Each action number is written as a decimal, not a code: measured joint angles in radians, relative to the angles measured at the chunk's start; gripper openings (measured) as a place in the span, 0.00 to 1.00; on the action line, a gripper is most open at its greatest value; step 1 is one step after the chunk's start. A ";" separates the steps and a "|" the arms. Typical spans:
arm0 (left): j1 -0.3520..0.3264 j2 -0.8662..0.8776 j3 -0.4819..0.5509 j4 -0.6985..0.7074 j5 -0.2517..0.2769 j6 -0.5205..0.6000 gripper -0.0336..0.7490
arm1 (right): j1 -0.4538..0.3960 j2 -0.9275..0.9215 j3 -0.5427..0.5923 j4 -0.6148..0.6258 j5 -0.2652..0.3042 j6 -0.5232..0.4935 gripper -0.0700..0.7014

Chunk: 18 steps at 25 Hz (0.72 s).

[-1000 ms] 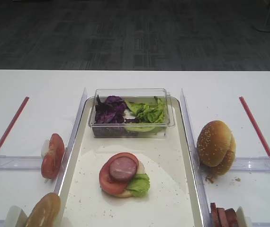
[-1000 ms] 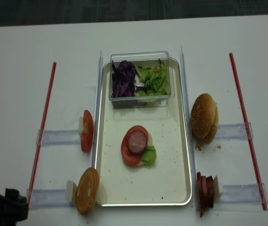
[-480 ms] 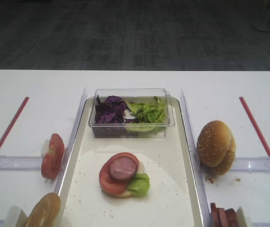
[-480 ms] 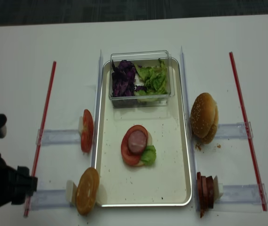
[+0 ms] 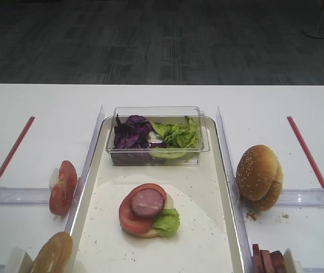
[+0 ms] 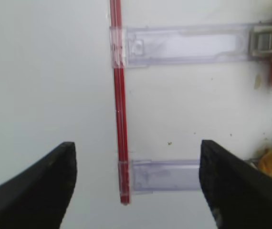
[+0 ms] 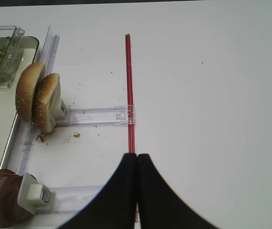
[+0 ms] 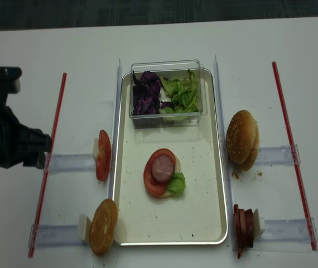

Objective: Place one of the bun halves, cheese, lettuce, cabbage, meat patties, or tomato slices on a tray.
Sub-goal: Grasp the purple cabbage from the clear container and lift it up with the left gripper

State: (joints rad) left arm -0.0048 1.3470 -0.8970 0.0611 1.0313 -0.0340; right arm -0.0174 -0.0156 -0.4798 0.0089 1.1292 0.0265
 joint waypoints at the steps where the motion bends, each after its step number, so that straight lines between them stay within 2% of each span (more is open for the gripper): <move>1: 0.000 0.023 -0.023 0.002 0.000 0.002 0.67 | 0.000 0.000 0.000 0.000 0.000 0.000 0.56; 9: 0.000 0.226 -0.205 0.004 0.002 0.020 0.67 | 0.000 0.000 0.000 0.000 0.000 0.000 0.56; 18: 0.000 0.519 -0.525 0.014 0.055 0.025 0.67 | 0.000 0.000 0.000 0.000 0.000 0.000 0.56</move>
State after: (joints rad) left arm -0.0048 1.8661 -1.4217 0.0747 1.0863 -0.0085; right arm -0.0174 -0.0156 -0.4798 0.0089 1.1292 0.0265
